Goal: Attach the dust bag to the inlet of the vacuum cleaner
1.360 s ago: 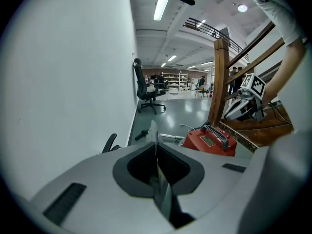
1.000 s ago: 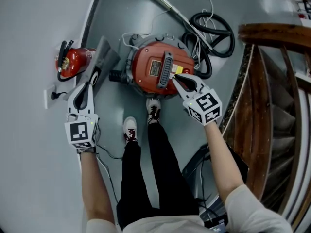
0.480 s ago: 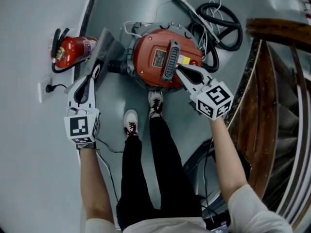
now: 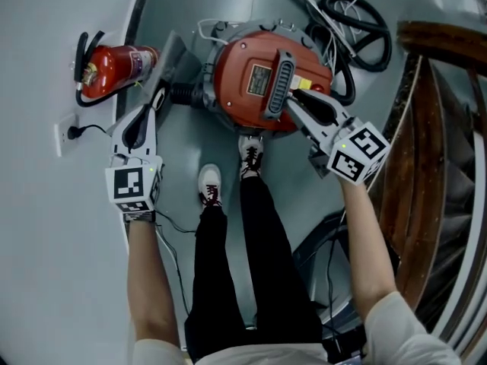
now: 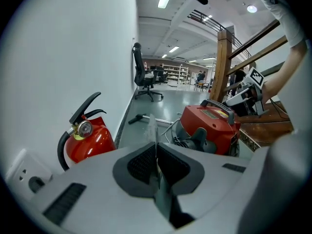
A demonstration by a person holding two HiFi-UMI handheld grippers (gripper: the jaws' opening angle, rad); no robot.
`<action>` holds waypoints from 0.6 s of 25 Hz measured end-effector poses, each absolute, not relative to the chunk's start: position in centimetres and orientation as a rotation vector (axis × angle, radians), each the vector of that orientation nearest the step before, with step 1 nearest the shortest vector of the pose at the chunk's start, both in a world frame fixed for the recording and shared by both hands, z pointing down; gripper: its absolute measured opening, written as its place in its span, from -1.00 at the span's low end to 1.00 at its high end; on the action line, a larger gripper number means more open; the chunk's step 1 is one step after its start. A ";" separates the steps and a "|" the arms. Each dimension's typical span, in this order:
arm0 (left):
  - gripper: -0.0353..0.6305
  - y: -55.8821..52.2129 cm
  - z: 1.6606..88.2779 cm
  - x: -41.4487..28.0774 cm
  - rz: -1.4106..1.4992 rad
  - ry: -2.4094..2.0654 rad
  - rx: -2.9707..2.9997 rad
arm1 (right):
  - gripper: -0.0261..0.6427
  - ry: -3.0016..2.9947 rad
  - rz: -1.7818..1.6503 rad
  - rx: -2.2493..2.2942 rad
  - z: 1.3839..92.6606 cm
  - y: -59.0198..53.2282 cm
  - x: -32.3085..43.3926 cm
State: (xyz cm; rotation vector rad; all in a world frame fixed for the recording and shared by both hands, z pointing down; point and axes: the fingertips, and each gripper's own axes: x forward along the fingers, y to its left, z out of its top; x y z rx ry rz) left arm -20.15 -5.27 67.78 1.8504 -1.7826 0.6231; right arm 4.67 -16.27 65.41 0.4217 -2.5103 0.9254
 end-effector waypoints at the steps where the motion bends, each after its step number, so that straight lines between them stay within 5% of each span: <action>1: -0.84 -5.4 68.0 -20.1 0.613 -1.781 1.853 | -0.60 -2.507 0.953 0.419 65.4 -16.2 4.5; 15: -0.84 -5.8 70.6 -19.4 0.502 -1.751 1.804 | -0.42 -2.461 1.161 0.496 65.7 -16.2 4.8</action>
